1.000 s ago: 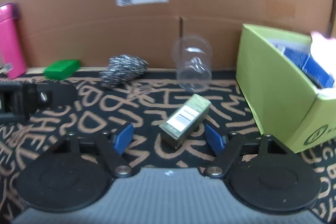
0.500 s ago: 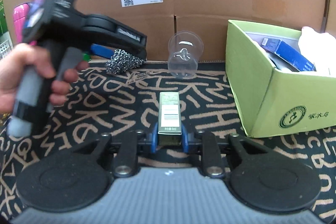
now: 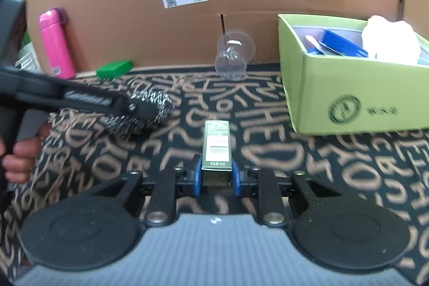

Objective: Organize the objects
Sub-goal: 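Grasp the steel wool with the left tool while the right tool grasps the small green box, then carry the steel wool and small box into the shoebox and release both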

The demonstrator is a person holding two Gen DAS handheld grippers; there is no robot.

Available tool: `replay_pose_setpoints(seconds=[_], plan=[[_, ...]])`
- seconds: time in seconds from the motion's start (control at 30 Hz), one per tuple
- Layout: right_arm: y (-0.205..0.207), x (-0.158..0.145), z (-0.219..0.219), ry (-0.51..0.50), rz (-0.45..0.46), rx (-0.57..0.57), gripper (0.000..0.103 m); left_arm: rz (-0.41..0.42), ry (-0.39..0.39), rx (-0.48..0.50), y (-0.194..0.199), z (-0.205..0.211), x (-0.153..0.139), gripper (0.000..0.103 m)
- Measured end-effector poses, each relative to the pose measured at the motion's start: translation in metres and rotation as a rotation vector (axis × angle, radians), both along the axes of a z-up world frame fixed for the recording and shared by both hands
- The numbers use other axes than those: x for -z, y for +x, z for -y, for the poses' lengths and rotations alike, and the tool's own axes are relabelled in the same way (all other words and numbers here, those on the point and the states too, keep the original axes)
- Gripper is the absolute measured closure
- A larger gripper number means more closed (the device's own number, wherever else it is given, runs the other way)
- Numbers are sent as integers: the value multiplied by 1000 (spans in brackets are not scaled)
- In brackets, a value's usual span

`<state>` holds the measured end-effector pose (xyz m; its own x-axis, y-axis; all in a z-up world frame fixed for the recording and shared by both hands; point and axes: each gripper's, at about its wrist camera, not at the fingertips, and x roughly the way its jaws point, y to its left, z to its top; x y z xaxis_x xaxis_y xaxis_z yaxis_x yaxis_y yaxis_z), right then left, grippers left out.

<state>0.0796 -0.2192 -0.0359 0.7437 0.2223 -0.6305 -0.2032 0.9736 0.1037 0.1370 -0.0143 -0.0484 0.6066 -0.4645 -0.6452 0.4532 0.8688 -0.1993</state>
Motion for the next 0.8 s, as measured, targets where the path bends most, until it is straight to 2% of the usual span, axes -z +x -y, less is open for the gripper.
replay_pose_setpoints(seconds=[0.07, 0.13, 0.2, 0.33, 0.5, 0.53, 0.57, 0.67, 0.8], plan=[[-9, -1, -1, -25, 12, -3, 80, 9, 12, -5, -11, 3, 1, 41], [-12, -2, -3, -42, 32, -1, 79, 34, 39, -31, -14, 5, 2, 34], [-9, -2, -4, -37, 34, 1, 76, 50, 59, -60, -14, 6, 0, 34], [-6, -1, -8, -48, 45, 2, 76, 44, 51, -44, -18, 5, -3, 48], [-4, 3, -5, -22, 33, 6, 76, 50, 80, -40, -12, 15, 1, 48], [-6, 3, -4, -15, 36, 7, 80, 38, 78, -28, -11, 16, 2, 59], [-7, 2, -2, -11, 38, 2, 81, 26, 72, -17, -12, 16, 2, 62], [-13, -2, 3, -5, 50, -8, 81, 49, 95, -2, -16, 24, -4, 64], [-21, -18, 17, 23, 97, -2, 81, 47, 40, 33, -17, 34, -24, 64]])
